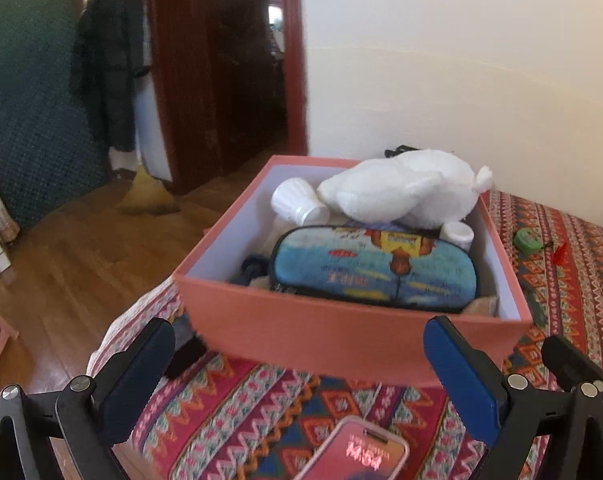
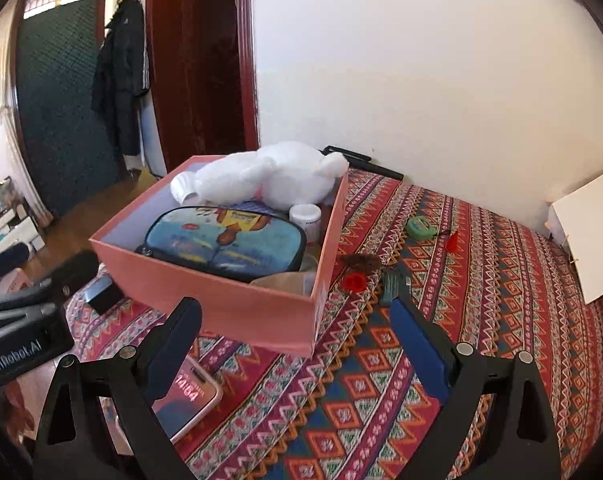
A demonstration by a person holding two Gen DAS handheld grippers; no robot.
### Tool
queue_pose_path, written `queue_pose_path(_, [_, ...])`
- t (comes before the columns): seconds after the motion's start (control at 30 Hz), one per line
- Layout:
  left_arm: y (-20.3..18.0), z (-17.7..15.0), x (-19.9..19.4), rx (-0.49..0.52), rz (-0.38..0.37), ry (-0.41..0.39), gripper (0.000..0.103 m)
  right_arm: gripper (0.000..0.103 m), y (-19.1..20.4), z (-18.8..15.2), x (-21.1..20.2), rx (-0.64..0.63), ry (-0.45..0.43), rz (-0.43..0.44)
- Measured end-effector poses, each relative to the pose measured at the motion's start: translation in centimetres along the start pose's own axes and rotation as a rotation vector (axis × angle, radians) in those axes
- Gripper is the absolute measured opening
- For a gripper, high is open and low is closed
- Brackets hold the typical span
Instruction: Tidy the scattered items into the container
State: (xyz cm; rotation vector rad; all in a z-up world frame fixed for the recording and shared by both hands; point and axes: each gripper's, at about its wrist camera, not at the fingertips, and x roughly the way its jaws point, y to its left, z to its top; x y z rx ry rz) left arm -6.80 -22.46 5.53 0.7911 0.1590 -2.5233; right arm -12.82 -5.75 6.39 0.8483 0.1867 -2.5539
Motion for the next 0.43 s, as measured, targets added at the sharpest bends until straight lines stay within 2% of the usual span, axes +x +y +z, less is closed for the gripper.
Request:
queue_pose_path(0.17, [0.6, -1.7, -2.6, -0.023, 0.019, -0.029, 0.102, 0.097, 0.4, -1.2, -3.1, -0.007, -0.027, 0.015])
queue_pose_path(0.43, [0.9, -1.5, -5.7, -0.030, -0.027, -0.122, 0.102, 0.098, 0.1, -2.0, -6.6, -0.002, -0.069, 0.037])
